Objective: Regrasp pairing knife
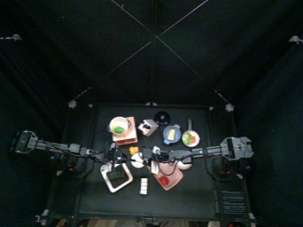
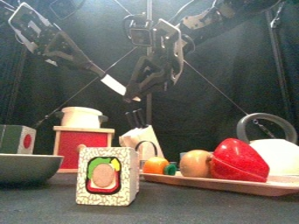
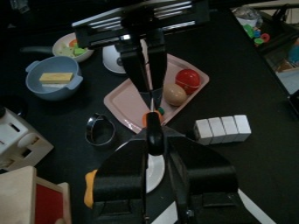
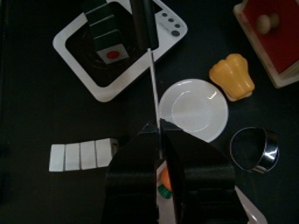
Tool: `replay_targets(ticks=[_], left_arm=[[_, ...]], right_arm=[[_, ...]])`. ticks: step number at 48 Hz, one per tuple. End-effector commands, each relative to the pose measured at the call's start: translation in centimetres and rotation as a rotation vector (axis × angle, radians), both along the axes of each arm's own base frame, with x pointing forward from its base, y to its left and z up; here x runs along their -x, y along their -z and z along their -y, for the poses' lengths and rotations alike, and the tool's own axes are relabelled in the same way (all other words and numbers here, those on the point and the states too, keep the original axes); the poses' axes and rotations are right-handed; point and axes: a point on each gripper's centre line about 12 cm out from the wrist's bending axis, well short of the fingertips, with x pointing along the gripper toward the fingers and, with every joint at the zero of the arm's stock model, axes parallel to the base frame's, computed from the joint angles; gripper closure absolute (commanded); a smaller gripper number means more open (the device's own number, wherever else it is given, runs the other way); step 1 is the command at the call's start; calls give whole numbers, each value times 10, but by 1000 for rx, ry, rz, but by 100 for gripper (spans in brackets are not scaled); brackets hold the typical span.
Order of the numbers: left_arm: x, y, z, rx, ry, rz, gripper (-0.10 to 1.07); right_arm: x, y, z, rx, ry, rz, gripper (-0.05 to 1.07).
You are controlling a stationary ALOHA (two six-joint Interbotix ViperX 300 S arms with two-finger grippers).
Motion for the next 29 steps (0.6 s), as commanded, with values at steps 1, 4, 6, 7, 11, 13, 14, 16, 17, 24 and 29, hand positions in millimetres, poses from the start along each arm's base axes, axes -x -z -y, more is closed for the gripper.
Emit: replay_targets(ticks=[1, 4, 6, 7, 11, 13, 14, 16, 17, 24, 29], left_arm=[[-1, -4, 0, 0, -1, 12, 49], [-1, -4, 0, 0, 2, 11, 49], [-1, -4, 0, 1, 3, 11, 49], [-1, -4, 0, 1, 3, 11, 49], [0, -3, 0, 3, 4, 9, 48], [0, -2, 1, 2, 4, 7, 47], [0, -2, 0, 5, 0, 6, 47], [0, -2, 0, 7, -5, 6, 47], [0, -2, 0, 10, -6, 5, 46], [-2, -8, 0, 62, -28, 17, 39], [-3, -8, 0, 145, -64, 11, 28]], right_arm=[[4, -27, -1, 1, -4, 55, 70], [7, -29, -1, 2, -5, 58, 70], [9, -31, -1, 1, -4, 63, 70], [10, -32, -1, 2, -5, 63, 70], [14, -33, -1, 4, -5, 68, 70], [16, -35, -2, 4, -7, 75, 70], [17, -35, -2, 4, -7, 78, 70], [17, -35, -2, 4, -6, 87, 70], [17, -34, -1, 5, -6, 92, 70], [18, -32, -1, 16, -10, 104, 70], [20, -30, 0, 18, -9, 97, 70]])
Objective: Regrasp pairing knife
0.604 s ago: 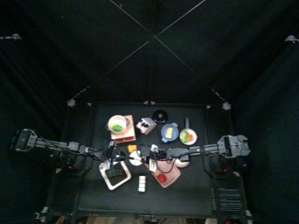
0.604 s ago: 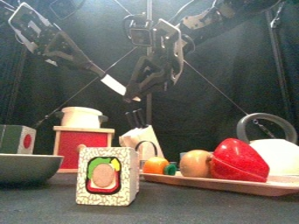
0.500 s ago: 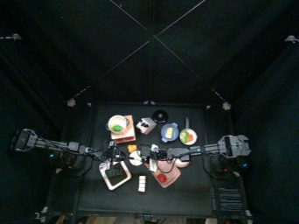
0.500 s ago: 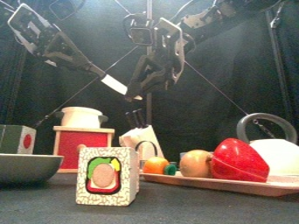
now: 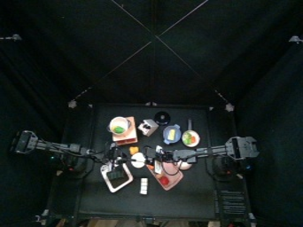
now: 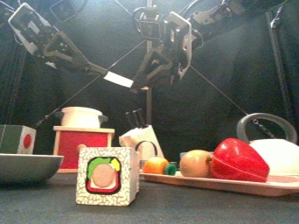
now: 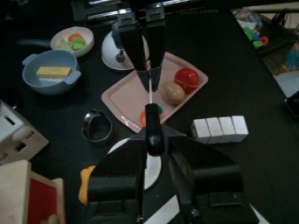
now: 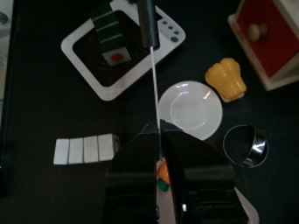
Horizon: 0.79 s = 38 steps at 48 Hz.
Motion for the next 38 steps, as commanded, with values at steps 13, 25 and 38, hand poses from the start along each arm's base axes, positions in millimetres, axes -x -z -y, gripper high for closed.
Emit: replay_targets(ticks=[13, 25, 38], left_arm=[[-7, -22, -1, 181, -86, 45, -6], [-9, -50, -13, 274, -262, 65, -6], [-1, -70, 0, 236, -388, -112, -6]], right_arm=[[13, -20, 3, 3, 6, 46, 70], [27, -21, 6, -4, 16, 48, 70], [35, -21, 9, -11, 29, 48, 70]])
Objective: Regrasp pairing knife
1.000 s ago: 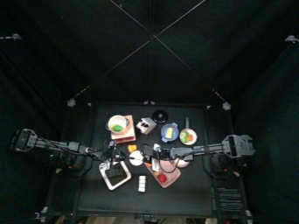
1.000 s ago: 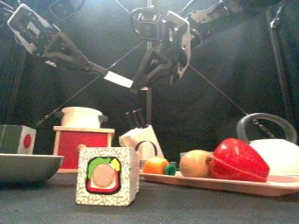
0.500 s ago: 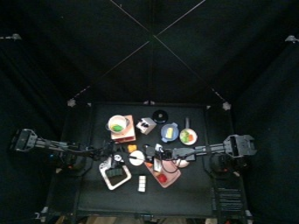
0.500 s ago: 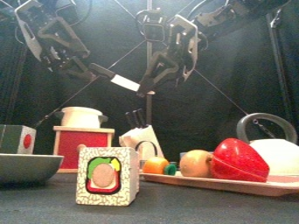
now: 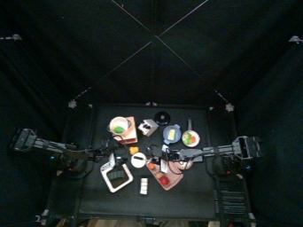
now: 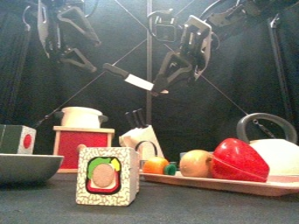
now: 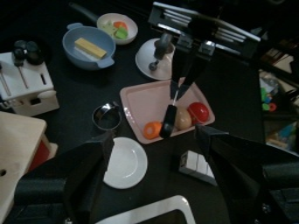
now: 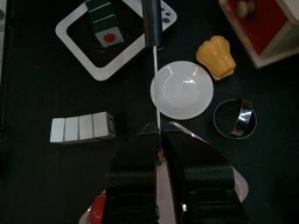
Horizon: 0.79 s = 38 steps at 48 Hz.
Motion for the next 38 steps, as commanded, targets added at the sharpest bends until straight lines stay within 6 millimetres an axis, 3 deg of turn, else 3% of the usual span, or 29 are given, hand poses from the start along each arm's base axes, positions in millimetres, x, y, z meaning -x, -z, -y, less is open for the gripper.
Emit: replay_targets(ticks=[1, 7, 12, 23, 29, 38], left_arm=[[4, -23, 5, 19, -38, -89, -6], [8, -37, 13, 12, 19, -261, -6], [0, -54, 13, -23, 123, -358, -6], [-34, -94, -18, -367, 322, -257, -6], [-47, -93, -34, -369, 271, -71, -6], [-40, -59, -49, -394, 213, 103, -6]], right_arm=[[2, -20, 2, -3, 7, 58, 70], [2, -19, 2, 2, 4, 57, 70], [2, -19, 3, 2, 7, 58, 70], [0, -19, 7, -4, 20, 71, 70], [1, -18, 6, -11, 22, 66, 70], [6, -16, 3, -20, 21, 71, 70]])
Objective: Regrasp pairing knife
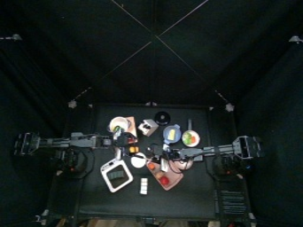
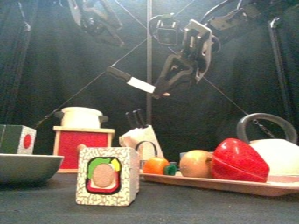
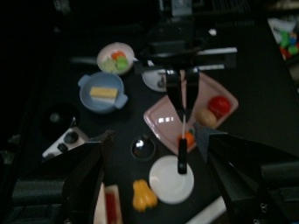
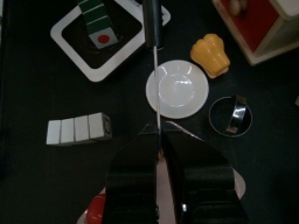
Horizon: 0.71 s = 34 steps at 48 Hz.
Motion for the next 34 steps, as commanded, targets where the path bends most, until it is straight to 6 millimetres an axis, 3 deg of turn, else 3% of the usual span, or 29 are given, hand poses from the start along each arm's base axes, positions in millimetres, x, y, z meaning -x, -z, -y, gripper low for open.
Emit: replay_targets(ticks=[1, 21, 34], left_arm=[[9, 10, -4, -1, -5, 116, -6], [41, 85, 14, 73, 45, 301, -6], [44, 102, 42, 107, 138, 298, -6]], right_arm=[[2, -19, -1, -11, 4, 69, 70], [1, -16, -7, -5, -14, 78, 70], [-3, -7, -14, 3, -38, 57, 70]])
